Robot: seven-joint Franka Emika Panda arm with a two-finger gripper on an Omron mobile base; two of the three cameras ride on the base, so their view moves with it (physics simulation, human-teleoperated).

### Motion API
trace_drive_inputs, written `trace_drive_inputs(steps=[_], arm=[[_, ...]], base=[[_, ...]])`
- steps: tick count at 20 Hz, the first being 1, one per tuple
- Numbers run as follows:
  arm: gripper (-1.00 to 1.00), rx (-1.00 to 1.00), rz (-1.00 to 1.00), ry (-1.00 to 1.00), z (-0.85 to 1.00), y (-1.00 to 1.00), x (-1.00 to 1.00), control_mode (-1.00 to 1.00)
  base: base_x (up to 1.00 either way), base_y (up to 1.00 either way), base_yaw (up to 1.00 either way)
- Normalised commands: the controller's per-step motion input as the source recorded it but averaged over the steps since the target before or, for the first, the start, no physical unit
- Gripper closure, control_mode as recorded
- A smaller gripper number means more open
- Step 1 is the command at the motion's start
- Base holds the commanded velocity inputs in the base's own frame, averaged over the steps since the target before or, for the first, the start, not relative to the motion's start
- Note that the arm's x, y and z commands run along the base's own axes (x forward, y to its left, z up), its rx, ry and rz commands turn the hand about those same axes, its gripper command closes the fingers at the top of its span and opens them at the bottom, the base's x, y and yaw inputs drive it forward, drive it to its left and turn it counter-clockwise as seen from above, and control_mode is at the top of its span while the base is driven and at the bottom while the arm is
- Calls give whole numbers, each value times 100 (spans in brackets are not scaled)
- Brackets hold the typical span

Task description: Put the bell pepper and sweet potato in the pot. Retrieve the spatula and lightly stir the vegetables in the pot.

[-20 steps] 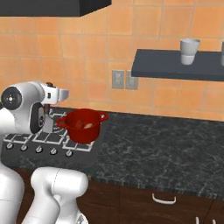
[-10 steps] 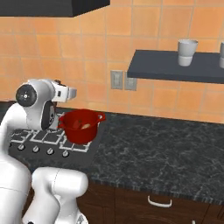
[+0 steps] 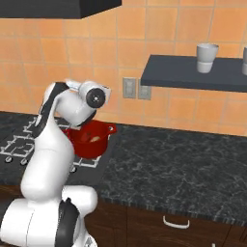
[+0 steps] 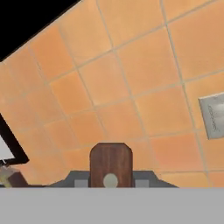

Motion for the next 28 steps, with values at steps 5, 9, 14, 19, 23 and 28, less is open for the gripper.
trace_drive_inputs(steps=[5, 9, 14, 19, 23, 28], arm=[[100, 0, 40, -14, -49, 0, 49, -100], [100, 0, 37, -15, -47, 0, 11, -100], [100, 0, 31, -17, -25, 0, 22, -100], [100, 0, 28, -23, -10, -1, 22, -100], [100, 0, 23, -13, -23, -5, 4, -100], [100, -1, 18, -7, -23, 0, 1, -100]], base=[[0, 0, 0], [0, 0, 0], [0, 0, 0], [0, 0, 0], [0, 0, 0], [0, 0, 0]])
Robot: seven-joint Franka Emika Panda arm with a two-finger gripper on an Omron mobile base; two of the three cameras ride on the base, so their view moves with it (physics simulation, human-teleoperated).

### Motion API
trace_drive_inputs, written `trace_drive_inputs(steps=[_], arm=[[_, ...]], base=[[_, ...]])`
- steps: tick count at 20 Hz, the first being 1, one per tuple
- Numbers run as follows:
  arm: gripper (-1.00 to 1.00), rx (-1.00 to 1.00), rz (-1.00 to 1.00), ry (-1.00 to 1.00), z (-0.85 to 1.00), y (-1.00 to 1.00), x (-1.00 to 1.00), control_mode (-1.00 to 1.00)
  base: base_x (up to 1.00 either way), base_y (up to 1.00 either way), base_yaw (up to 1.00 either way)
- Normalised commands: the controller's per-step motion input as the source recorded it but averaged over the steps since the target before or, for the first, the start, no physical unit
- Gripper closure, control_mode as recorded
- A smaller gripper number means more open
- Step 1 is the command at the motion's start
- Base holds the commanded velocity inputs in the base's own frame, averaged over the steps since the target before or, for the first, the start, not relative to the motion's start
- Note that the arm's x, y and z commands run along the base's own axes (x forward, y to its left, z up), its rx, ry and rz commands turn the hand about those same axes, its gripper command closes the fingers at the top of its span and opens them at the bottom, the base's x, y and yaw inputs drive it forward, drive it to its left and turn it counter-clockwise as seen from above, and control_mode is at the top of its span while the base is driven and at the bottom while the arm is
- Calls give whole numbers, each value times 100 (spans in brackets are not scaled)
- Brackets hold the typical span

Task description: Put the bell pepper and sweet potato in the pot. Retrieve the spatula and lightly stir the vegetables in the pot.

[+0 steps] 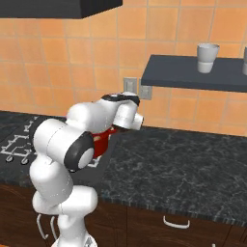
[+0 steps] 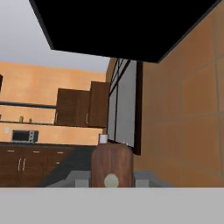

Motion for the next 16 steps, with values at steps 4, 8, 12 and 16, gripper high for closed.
trace_drive_inputs(steps=[4, 8, 12, 16], arm=[[100, -2, 13, -2, -22, 0, 12, -100], [100, -7, 5, 0, -20, 0, 9, -100], [100, -9, 0, 0, -20, 0, 0, -100], [100, -6, 0, 0, -4, 17, 0, -100]], base=[[0, 0, 0], [0, 0, 0], [0, 0, 0], [0, 0, 0]])
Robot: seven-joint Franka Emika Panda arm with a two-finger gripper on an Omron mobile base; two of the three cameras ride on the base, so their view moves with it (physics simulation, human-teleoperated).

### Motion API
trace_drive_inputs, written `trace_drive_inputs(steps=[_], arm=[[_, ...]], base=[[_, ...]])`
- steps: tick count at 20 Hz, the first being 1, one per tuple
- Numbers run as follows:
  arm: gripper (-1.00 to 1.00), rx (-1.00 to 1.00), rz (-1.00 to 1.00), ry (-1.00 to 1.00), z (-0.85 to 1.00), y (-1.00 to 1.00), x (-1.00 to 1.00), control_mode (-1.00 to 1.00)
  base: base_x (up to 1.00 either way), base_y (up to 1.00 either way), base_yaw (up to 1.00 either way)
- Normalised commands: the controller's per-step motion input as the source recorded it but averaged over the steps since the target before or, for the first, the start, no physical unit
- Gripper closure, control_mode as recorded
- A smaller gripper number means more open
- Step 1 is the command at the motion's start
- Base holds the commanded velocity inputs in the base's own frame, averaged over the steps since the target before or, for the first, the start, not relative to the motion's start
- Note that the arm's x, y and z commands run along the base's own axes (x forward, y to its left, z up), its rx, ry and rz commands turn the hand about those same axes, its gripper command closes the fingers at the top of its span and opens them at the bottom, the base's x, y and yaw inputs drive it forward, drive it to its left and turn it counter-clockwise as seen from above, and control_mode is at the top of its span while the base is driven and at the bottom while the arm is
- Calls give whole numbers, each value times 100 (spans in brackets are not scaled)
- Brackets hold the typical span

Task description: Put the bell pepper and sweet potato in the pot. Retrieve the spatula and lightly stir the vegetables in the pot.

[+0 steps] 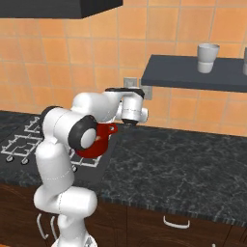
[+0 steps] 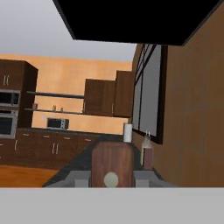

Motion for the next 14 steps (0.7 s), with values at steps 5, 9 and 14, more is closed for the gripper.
trace_drive_inputs(steps=[5, 9, 14], arm=[[100, 0, 0, 0, -21, 51, 0, -100], [100, -3, 0, 0, -26, 19, 3, -100], [100, -12, -7, 0, 0, -20, 0, -100]], base=[[0, 0, 0], [0, 0, 0], [0, 0, 0]])
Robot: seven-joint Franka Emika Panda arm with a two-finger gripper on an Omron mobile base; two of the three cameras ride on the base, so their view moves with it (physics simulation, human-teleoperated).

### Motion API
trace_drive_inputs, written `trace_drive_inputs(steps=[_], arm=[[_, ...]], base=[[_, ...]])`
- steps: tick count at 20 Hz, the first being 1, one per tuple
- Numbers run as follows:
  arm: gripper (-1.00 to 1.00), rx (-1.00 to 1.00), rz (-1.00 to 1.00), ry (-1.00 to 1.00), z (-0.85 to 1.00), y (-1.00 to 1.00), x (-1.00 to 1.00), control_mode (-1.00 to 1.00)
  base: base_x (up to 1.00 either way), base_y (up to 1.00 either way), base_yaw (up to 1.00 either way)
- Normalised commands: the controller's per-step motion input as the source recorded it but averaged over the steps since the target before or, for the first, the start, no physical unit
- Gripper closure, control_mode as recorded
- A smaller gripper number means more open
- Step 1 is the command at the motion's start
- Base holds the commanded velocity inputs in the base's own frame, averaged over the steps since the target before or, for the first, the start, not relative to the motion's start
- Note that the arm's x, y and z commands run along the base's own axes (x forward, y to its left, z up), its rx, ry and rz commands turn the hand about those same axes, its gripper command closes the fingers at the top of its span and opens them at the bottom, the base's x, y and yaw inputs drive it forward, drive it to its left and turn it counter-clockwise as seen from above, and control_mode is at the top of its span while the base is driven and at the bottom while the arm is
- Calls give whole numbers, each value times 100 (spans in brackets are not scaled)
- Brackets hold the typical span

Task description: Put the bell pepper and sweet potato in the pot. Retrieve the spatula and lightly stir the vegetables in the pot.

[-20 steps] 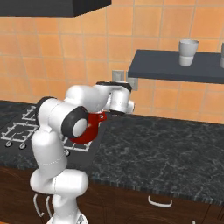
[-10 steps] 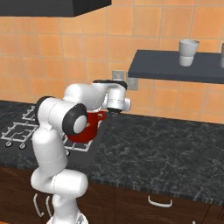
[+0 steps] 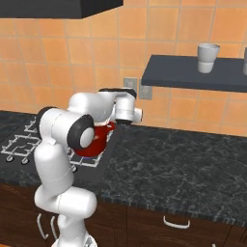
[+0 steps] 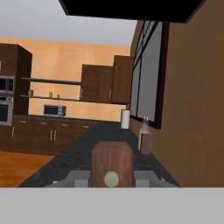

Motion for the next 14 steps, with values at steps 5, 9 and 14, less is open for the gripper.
trace_drive_inputs(steps=[5, 9, 14], arm=[[100, -7, -10, -3, 48, -9, -4, -100], [100, 3, 0, -11, 65, 29, -8, -100], [100, 6, 0, -1, 10, 27, -2, -100]], base=[[0, 0, 0], [0, 0, 0], [0, 0, 0]])
